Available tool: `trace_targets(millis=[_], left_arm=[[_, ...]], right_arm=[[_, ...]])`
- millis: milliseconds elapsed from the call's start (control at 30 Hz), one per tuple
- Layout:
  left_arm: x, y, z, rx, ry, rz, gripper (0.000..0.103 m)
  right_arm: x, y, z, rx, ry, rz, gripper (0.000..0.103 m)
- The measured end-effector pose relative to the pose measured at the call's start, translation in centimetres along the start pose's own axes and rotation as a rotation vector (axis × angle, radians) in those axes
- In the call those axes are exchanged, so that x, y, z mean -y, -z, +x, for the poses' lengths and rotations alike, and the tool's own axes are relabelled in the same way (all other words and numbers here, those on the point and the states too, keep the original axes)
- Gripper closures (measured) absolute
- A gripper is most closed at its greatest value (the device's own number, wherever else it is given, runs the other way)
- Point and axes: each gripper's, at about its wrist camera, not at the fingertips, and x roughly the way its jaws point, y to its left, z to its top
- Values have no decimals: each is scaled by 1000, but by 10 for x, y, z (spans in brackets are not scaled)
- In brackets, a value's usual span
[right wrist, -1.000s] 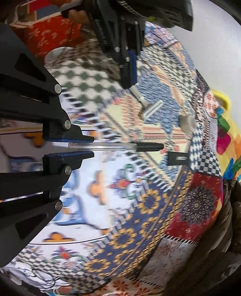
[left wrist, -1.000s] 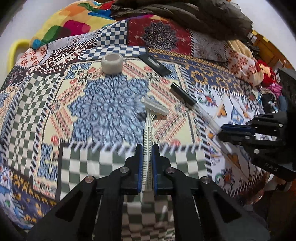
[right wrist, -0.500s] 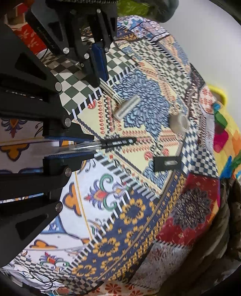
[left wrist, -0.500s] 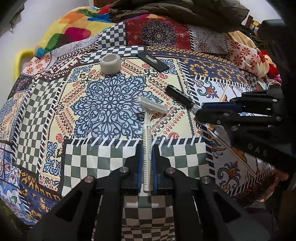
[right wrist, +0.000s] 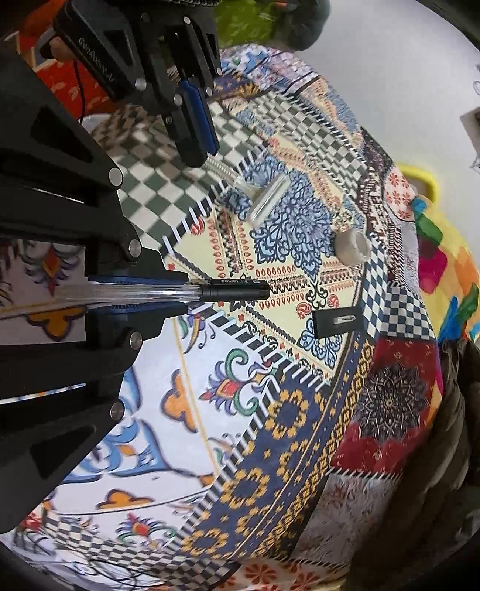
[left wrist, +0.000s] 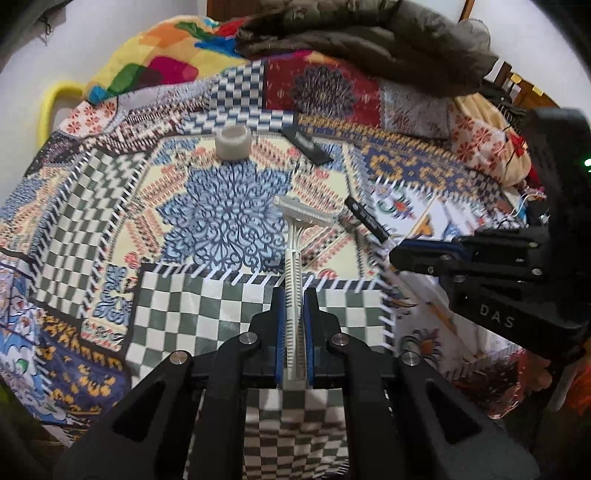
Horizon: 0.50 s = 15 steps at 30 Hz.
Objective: Collect trash
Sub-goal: 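Carry the razor and pen over the white bin with both tools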
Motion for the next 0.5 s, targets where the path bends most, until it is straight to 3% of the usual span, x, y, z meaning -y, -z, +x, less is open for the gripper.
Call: trace_targets(millis=[233, 500], left_arm=[[5, -1, -68, 95, -7, -16, 95], [2, 23, -163, 202, -71, -45, 95]], right_arm=[[-25, 4, -68, 107, 26, -23, 95], [-72, 9, -157, 250, 9, -70, 95]])
